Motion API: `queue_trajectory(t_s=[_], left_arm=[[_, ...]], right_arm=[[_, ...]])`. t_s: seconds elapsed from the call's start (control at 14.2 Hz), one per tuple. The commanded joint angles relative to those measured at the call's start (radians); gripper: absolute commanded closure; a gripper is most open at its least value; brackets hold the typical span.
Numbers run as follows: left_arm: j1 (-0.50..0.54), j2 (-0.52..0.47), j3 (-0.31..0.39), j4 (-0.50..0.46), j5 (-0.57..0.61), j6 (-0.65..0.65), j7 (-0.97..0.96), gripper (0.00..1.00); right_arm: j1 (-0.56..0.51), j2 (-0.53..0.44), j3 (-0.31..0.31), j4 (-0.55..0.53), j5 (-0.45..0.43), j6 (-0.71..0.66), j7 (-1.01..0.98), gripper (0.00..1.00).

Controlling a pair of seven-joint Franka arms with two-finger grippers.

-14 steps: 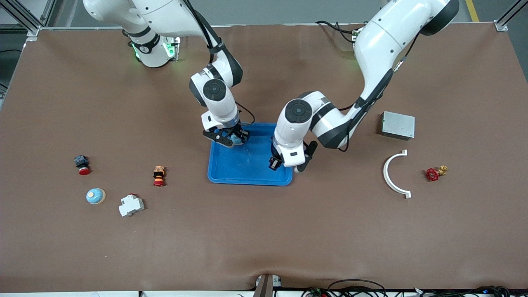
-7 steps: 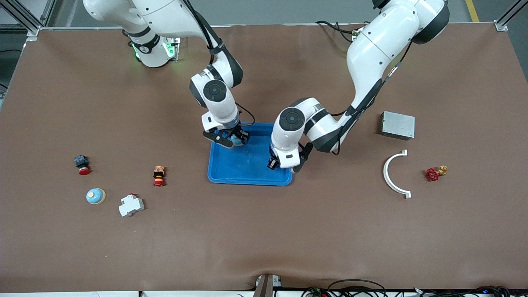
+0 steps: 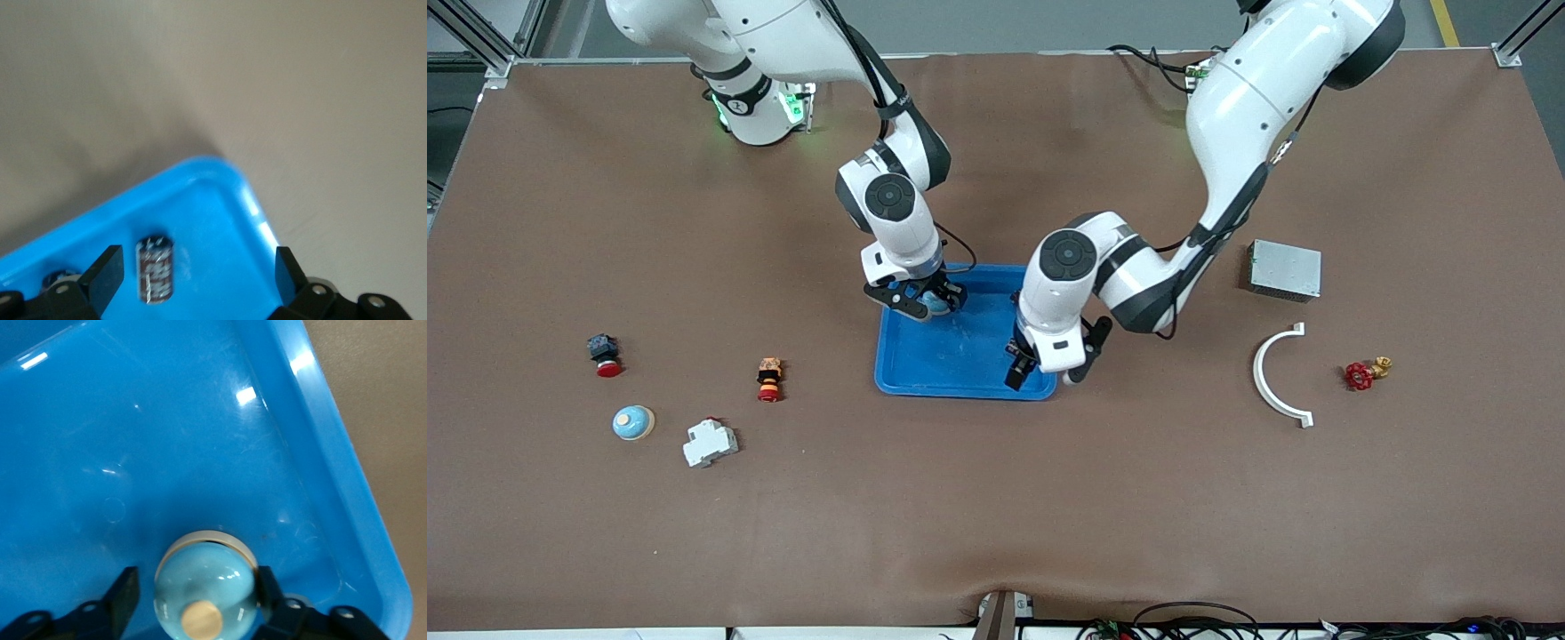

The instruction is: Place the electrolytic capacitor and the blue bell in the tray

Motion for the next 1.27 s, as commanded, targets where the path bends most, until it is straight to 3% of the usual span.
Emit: queue_trajectory(t_s=[0.0, 0.42, 0.7, 0.99, 1.2], left_arm=[[0.046, -0.107, 0.002, -0.018, 0.017, -0.076, 0.066, 0.0], [0.216, -0.253, -0.03, -0.014, -0.063, -0.196, 0.422, 0.0], [0.302, -0.316, -0.031, -0.014, -0.073, -0.221, 0.632, 0.0], [0.405, -0.385, -0.03, -0.012, -0.098, -0.381, 0.948, 0.0], [0.492, -0.448, -0.031, -0.011, -0.153, -0.464, 1.143, 0.0]], right_arm=[[0.012, 0.029, -0.013, 0.022, -0.015, 0.002, 0.015, 0.0], [0.006, 0.022, -0.019, 0.057, -0.026, -0.053, 0.006, 0.0], [0.003, 0.022, -0.023, 0.145, -0.03, -0.208, 0.008, 0.0], [-0.012, 0.014, -0.051, 0.251, -0.072, -0.433, -0.04, 0.0], [-0.083, -0.065, -0.057, 0.254, -0.076, -0.556, -0.2, 0.0]])
